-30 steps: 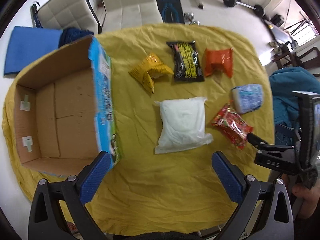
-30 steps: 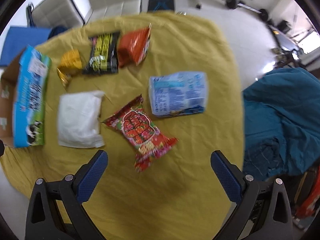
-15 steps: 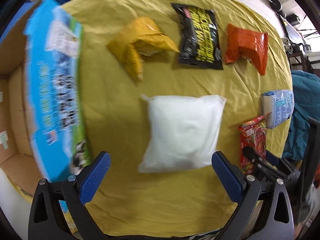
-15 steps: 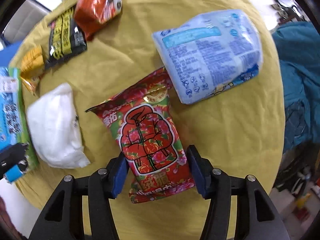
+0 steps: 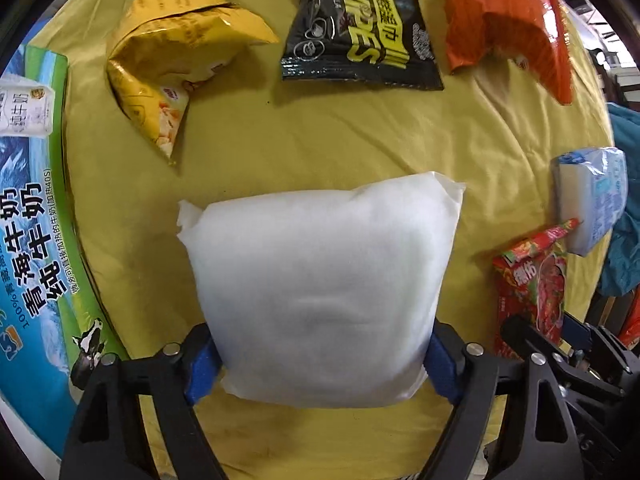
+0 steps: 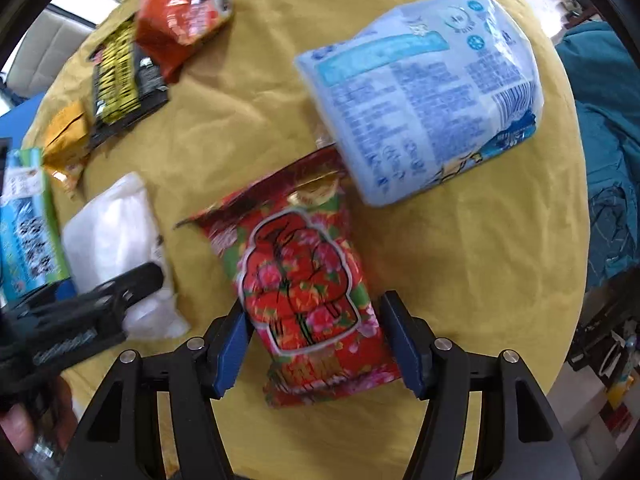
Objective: Organize snacks
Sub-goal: 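Grasp the white pouch with the left tool while the right tool grasps the red floral bag, then carry the white pouch and red floral bag into the box with both tools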
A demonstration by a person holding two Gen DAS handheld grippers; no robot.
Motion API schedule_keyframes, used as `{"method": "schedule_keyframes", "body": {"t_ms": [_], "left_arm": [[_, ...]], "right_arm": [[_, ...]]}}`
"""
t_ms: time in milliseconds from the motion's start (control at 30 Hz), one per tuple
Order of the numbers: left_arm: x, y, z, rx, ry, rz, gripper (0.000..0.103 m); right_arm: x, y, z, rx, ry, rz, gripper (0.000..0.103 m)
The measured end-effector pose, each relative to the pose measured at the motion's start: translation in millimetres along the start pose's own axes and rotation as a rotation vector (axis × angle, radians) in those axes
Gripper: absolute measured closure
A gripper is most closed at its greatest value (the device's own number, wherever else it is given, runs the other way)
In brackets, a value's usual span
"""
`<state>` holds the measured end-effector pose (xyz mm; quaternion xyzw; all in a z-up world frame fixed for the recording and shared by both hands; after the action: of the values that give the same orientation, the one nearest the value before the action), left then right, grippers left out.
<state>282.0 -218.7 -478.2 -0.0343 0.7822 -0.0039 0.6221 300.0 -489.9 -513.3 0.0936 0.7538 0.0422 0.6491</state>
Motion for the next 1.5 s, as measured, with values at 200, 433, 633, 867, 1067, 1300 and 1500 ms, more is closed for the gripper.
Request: {"method": "schedule_keyframes", "body": {"t_ms": [200,433,633,867,1067,1300,1500], "left_arm": [[3,11,-9,0.0,-0.026,0.016,0.025],[-4,20,-29,0.024,-0.081,0.05,0.03],[-27,22,-47,0.045,-0.163,0.073,0.03],[-62,17,-66,0.056,-0.234,0.027,0.03],[-126,32,-80,0.042,-0.303,-0.038,0.03],[-195,16,-89,-0.006,-0.36,-0.113,0.03],[-238,72,-78,-0.06,-0.392,-0.17,0.03]], "right_arm": [[-13,1,1,-0.022,-0.033,-0.032,0.033],[0,5,6,-0.013,-0.043,-0.063,0.052],[0,19,-14,0.002,-0.07,-0.073,0.055],[-29,37,-50,0.003,-0.132,-0.043,0.056],[-62,70,-89,-0.024,-0.196,0.007,0.056],[-120,120,-97,-0.087,-0.28,0.082,0.056],[-156,205,-82,-0.144,-0.338,0.144,0.056]]}}
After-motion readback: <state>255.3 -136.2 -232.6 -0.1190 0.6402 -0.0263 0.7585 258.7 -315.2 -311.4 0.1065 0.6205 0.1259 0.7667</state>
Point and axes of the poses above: each gripper's, at about its wrist camera, not at the fingertips, and x roughly the way its jaws point, y to its left, z to its top, the point moved 3 cm from there along x, roughly the way its jaws point, and after that the axes turned 9 degrees about -x, right-handed, at the moved point
